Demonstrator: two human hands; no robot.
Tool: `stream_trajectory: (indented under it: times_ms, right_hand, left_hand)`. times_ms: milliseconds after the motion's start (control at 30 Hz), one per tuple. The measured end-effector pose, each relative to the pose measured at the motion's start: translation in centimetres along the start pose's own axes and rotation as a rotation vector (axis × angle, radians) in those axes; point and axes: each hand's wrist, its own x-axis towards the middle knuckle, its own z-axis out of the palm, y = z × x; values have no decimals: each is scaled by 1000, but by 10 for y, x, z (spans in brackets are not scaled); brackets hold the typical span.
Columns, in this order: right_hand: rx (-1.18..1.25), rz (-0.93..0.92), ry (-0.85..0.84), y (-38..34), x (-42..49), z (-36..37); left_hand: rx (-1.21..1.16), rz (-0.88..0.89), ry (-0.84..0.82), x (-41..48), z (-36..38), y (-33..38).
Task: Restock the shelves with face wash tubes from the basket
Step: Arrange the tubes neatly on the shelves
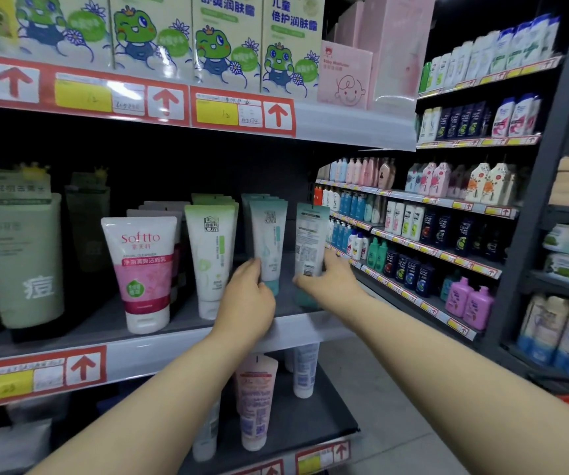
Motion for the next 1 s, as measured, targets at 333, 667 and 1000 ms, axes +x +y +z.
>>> stream_trajectory:
  times_ms: [333,667,1000]
  right_hand:
    - [-58,-29,-102,-3,-9,4]
    - [-378,113,121,-18,-13,39]
    - [-467,117,71,-32,-36,38]
  left_hand:
    - [-128,-9,-55,-3,-5,2]
    - [-81,-61,-63,-11,-9,13]
    - [42,-98,-197,-41,-38,23]
